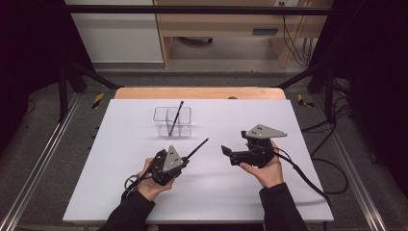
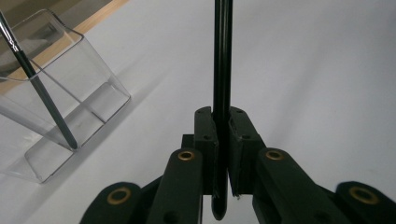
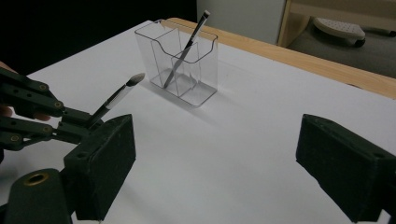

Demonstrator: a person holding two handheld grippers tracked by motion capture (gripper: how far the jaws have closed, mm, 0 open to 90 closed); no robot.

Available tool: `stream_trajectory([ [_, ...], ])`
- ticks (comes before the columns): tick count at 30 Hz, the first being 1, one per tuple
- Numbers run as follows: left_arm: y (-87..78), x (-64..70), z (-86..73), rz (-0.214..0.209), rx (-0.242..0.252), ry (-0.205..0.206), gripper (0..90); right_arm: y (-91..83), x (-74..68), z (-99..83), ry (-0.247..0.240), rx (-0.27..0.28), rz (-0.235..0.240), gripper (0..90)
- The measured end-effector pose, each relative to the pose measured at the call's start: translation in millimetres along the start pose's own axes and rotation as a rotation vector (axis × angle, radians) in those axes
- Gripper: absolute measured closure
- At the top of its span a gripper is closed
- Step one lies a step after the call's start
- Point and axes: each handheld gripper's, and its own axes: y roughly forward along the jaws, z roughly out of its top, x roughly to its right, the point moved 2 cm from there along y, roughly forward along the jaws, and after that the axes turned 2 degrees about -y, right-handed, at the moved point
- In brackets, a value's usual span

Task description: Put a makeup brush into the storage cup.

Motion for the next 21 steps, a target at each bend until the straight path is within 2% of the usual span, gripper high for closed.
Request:
stream_trajectory([
  [6,1.9,0.6,0.5,0.008,0.018,-0.061,83.2,5.0,-3.2,-1.6,0.034,0.006,0.014,12.1],
  [12,4.4,3.8,2.8,0.022,0.030,-0.093,83.2,11.2,-7.1,-2.6,0.057,0.016,0.037,13.0],
  [21,11.8,9.7,7.2,0.019,0.045,-0.137,83.2,18.3,-14.5,-0.4,0.072,0.034,0.064,14.6],
])
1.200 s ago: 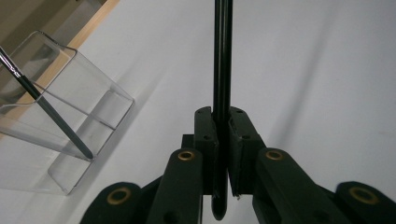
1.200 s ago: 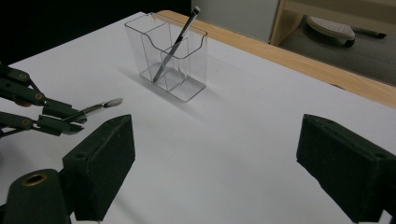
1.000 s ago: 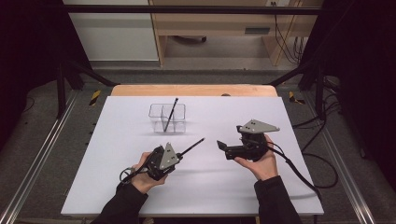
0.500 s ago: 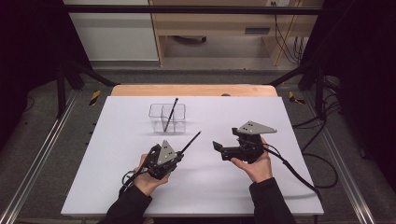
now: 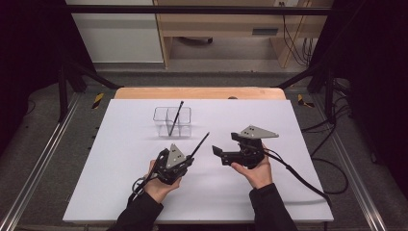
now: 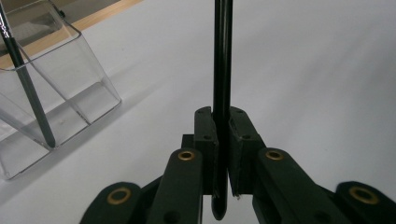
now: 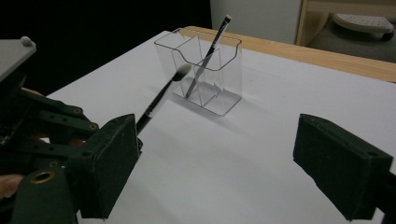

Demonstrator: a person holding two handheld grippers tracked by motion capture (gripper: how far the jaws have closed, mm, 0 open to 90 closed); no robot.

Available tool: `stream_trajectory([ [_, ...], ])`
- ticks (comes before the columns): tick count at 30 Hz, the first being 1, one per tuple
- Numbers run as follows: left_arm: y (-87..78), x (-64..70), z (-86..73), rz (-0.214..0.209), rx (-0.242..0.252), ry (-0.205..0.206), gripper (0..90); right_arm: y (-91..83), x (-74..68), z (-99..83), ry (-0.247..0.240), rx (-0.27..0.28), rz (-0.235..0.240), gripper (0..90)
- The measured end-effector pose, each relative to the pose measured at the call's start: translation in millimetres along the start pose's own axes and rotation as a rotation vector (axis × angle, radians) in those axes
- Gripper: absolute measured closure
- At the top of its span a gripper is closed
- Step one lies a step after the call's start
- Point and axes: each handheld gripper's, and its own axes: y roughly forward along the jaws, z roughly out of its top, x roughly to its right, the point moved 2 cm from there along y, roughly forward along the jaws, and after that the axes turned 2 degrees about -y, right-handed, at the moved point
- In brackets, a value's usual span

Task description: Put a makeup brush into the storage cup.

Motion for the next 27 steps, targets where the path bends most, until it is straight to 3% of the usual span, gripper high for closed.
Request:
stream_trajectory([
  [27,8.7,16.4,8.1,0.003,0.039,-0.073,83.2,21.1,-10.2,-7.0,0.087,0.020,0.051,26.2],
])
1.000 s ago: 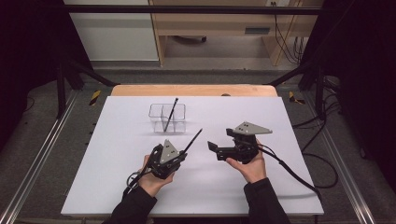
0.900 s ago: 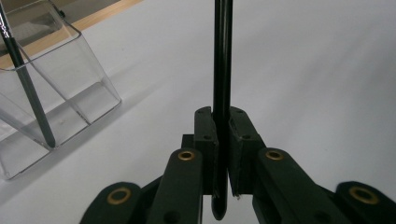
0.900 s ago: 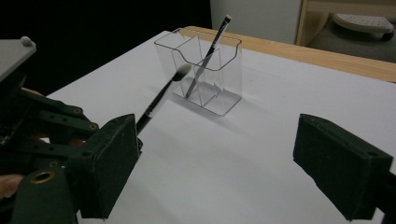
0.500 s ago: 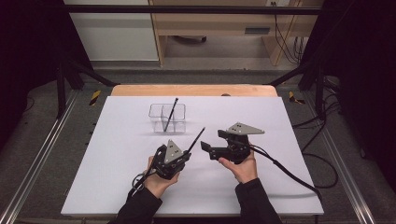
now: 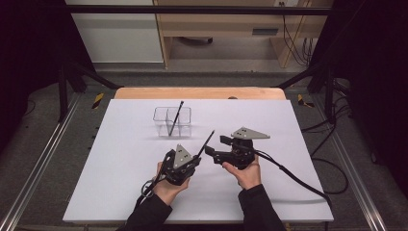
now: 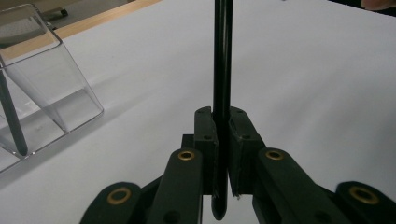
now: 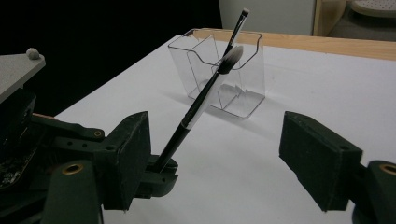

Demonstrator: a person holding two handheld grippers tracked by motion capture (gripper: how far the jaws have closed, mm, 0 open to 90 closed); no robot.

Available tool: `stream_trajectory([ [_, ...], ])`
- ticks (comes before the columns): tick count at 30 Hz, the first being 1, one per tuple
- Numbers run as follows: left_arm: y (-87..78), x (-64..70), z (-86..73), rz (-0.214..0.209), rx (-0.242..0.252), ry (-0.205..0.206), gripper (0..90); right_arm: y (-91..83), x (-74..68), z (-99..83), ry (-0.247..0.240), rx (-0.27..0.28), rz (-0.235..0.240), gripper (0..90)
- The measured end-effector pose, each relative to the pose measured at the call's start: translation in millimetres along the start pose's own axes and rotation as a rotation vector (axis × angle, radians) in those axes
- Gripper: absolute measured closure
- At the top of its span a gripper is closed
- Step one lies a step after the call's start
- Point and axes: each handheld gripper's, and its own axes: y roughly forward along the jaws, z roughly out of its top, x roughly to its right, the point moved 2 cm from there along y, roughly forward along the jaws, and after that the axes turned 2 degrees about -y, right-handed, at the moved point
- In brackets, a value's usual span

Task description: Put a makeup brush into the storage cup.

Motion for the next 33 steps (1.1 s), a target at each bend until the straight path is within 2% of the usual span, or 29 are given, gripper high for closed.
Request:
stream_trajectory([
  [33,5.8,15.1,4.0,-0.001,0.027,-0.051,83.2,10.9,-1.9,-3.1,0.095,0.054,0.002,44.7],
])
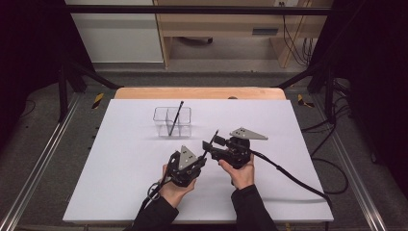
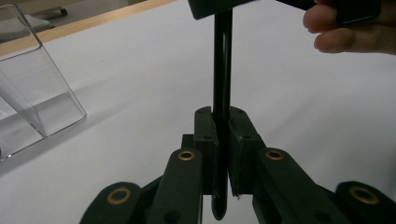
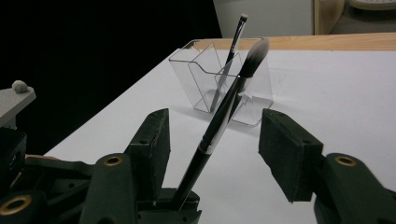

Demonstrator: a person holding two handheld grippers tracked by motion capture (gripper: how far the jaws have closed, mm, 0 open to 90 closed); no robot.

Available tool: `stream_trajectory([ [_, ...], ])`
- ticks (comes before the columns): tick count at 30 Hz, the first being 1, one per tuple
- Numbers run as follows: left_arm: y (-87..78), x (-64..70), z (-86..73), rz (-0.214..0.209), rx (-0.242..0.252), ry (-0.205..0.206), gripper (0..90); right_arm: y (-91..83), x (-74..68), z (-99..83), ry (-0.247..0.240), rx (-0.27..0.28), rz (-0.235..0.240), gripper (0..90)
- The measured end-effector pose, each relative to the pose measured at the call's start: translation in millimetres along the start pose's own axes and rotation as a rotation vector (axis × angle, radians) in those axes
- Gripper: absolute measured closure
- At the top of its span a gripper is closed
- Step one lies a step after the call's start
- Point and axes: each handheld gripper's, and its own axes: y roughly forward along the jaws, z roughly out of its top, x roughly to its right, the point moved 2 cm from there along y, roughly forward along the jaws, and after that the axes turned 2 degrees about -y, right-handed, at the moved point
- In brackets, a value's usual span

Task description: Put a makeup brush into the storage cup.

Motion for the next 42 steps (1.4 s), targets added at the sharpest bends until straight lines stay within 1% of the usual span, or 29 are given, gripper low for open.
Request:
stream_trajectory([
  [5,-0.5,0.7,0.1,0.002,0.004,-0.005,83.2,-0.3,-0.2,1.1,0.015,0.016,-0.006,49.7],
  [12,-1.5,1.0,0.2,0.003,0.006,-0.015,83.2,-0.1,-0.8,0.9,0.035,0.022,-0.010,59.1],
  [23,-0.7,2.4,-0.6,0.005,0.002,-0.020,83.2,-0.3,-1.9,2.5,0.066,0.039,0.013,69.6],
  [26,-0.8,2.0,-0.6,0.009,0.002,-0.023,83.2,-0.2,-2.0,2.3,0.068,0.038,0.018,71.5],
  [31,-1.3,1.7,-0.6,0.009,0.004,-0.026,83.2,-0.9,-2.2,2.7,0.073,0.045,0.017,78.4],
  [37,-1.3,1.4,-0.6,0.005,0.007,-0.028,83.1,-1.1,-3.5,3.4,0.085,0.054,0.047,81.0],
  [38,-1.3,1.5,-0.6,0.003,0.008,-0.030,83.1,-1.4,-3.9,3.5,0.084,0.058,0.059,82.0],
  [39,-1.3,1.5,-0.5,0.003,0.009,-0.030,83.1,-1.4,-3.9,3.5,0.084,0.058,0.059,82.0],
  [41,-1.2,1.4,-0.4,-0.002,0.010,-0.032,83.0,-1.9,-4.6,4.1,0.092,0.058,0.079,83.0],
  [42,-1.1,1.4,-0.3,-0.004,0.011,-0.031,82.6,-2.2,-5.3,4.5,0.095,0.061,0.097,83.8],
])
